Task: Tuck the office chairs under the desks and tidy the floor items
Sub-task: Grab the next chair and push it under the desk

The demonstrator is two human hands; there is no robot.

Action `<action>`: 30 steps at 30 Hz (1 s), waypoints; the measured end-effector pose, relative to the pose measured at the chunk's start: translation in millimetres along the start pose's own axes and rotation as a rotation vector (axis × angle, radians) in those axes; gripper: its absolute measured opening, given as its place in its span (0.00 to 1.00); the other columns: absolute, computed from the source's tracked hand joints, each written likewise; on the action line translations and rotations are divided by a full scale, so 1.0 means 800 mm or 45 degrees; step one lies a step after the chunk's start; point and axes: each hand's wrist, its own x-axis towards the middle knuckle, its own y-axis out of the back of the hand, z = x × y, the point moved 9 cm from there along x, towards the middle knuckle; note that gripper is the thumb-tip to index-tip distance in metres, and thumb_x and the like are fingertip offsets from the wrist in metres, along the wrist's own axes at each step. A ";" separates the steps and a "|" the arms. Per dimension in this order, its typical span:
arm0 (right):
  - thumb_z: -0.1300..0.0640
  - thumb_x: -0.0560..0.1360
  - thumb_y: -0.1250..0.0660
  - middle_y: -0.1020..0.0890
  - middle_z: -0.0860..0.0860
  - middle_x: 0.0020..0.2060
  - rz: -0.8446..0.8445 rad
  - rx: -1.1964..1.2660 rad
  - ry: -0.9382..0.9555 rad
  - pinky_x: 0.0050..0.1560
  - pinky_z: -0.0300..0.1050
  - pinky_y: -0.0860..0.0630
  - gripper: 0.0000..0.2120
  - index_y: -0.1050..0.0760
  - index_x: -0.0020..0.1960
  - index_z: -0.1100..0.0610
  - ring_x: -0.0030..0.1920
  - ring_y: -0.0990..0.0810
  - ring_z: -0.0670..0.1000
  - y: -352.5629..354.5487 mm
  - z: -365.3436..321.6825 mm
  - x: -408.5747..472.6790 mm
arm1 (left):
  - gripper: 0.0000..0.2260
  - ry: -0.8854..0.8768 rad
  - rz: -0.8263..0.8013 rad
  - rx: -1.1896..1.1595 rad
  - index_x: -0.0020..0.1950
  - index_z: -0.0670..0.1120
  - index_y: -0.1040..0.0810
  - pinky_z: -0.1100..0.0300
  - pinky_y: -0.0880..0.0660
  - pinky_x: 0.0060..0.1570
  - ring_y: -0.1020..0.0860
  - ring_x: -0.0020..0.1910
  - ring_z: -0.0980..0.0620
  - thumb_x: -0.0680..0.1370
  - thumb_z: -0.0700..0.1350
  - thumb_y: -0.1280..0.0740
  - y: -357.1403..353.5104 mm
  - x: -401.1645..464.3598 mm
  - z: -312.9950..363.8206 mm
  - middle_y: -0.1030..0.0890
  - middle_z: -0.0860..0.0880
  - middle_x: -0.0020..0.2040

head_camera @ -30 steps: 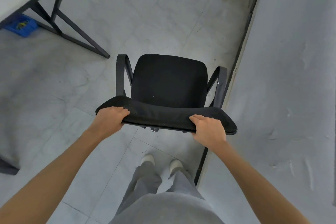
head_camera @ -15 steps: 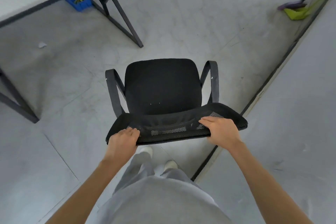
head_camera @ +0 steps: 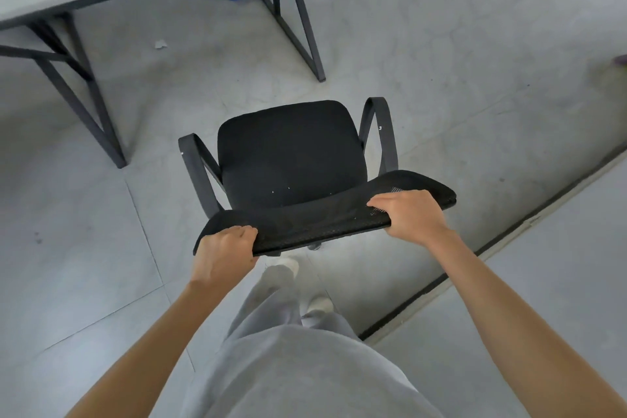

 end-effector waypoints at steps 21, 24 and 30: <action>0.47 0.73 0.37 0.17 0.48 0.52 0.136 0.017 0.248 0.44 0.45 0.26 0.18 0.27 0.63 0.46 0.50 0.20 0.55 0.089 -0.154 0.321 | 0.06 0.307 0.005 0.111 0.41 0.48 0.20 0.58 0.25 0.29 0.21 0.32 0.46 0.68 0.49 0.29 0.039 0.161 -0.306 0.19 0.51 0.32; 0.46 0.74 0.37 0.17 0.47 0.51 0.172 0.012 0.285 0.42 0.43 0.27 0.18 0.27 0.62 0.47 0.49 0.20 0.53 0.109 -0.187 0.386 | 0.07 0.287 -0.030 0.130 0.44 0.48 0.20 0.57 0.25 0.33 0.20 0.36 0.47 0.70 0.49 0.31 0.048 0.203 -0.369 0.17 0.51 0.37; 0.47 0.74 0.37 0.17 0.48 0.47 0.201 0.028 0.271 0.41 0.43 0.25 0.16 0.25 0.59 0.50 0.46 0.19 0.54 0.153 -0.244 0.513 | 0.10 0.373 -0.166 0.125 0.54 0.48 0.23 0.54 0.22 0.41 0.21 0.47 0.47 0.74 0.46 0.35 0.057 0.287 -0.495 0.19 0.51 0.48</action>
